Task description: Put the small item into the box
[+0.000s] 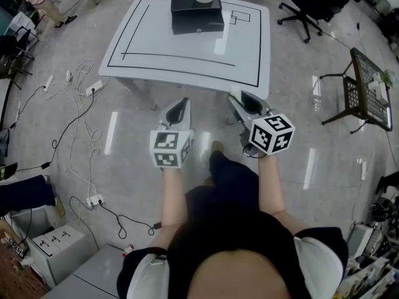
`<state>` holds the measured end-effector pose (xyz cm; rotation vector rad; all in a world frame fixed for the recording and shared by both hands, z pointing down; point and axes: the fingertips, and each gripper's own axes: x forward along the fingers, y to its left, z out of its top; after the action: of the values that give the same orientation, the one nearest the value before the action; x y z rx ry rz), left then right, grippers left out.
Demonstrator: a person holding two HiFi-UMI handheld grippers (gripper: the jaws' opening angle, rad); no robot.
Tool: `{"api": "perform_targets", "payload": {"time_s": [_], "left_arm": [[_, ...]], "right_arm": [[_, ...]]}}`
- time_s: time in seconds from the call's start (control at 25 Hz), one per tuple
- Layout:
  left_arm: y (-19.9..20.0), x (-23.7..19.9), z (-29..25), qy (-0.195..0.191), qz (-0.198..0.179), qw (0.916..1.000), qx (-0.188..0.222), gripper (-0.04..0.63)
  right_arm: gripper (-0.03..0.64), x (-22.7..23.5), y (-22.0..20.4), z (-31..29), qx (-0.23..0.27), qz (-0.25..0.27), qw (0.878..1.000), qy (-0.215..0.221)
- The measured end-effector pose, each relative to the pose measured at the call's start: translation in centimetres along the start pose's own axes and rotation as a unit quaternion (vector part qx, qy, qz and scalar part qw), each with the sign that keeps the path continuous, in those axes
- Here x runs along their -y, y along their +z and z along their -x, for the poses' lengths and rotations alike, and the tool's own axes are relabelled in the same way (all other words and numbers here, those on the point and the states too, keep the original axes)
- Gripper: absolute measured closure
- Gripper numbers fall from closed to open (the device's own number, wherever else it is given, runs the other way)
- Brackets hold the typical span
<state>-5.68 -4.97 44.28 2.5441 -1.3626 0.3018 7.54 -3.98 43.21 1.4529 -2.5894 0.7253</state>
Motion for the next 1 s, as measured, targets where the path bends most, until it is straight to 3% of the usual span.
{"api": "perform_targets", "payload": {"time_s": [1.0], "left_arm": [[1.7,-4.5,-8.5,0.035,0.021,0.9992,-0.001,0.586]], "right_arm": [[0.476,5.9,3.9,-7.9,-0.023,0.0,0.999,0.033]]}}
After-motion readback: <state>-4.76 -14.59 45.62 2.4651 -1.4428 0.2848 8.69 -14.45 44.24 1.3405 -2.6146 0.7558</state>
